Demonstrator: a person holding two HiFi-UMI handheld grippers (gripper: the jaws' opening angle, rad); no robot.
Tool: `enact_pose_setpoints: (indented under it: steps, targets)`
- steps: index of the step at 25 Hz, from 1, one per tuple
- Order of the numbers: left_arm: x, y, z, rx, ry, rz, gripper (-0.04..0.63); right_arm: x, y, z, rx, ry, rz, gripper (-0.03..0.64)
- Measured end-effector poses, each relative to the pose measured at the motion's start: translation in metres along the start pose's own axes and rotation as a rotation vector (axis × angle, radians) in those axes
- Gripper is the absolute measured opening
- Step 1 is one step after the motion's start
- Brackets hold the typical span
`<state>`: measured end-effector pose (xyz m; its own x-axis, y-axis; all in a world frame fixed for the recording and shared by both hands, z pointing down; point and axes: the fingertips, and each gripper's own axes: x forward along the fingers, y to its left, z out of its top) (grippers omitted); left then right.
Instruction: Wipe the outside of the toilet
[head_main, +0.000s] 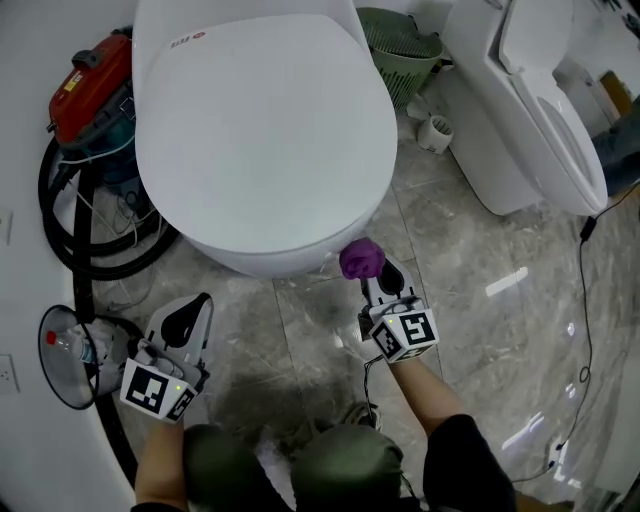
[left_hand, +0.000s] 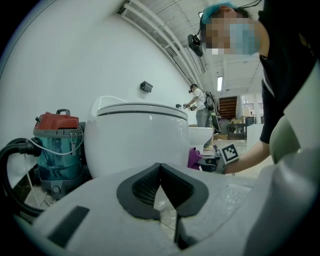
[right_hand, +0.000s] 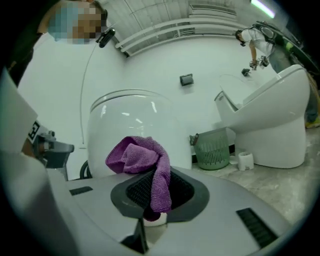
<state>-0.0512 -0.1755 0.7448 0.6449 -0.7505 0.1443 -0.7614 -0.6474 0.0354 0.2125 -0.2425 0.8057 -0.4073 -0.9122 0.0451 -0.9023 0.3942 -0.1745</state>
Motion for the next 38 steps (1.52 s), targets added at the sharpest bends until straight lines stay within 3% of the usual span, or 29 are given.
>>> enact_pose_setpoints:
  steps: [9,15,21,27,35,38]
  targets:
    - [0.006,-0.011,-0.001,0.01,0.012,-0.011,0.006,0.03,-0.069,0.005,0.065,-0.019,-0.191,0.046]
    - [0.005,-0.009,0.001,0.009,0.004,-0.012,0.006,0.007,-0.058,0.0,0.073,-0.013,-0.187,0.044]
    - [-0.002,0.003,0.002,0.004,-0.009,0.01,0.006,-0.038,0.001,-0.023,0.034,0.053,-0.075,0.044]
    - [-0.007,0.01,0.004,0.003,-0.028,0.01,0.006,-0.056,0.086,-0.075,0.02,0.191,0.136,0.044]
    - [-0.02,0.015,0.014,-0.009,-0.062,0.033,0.006,0.001,0.171,-0.113,0.025,0.222,0.316,0.044]
    - [-0.024,0.017,0.016,-0.011,-0.071,0.044,0.006,0.028,0.195,-0.125,-0.023,0.251,0.368,0.044]
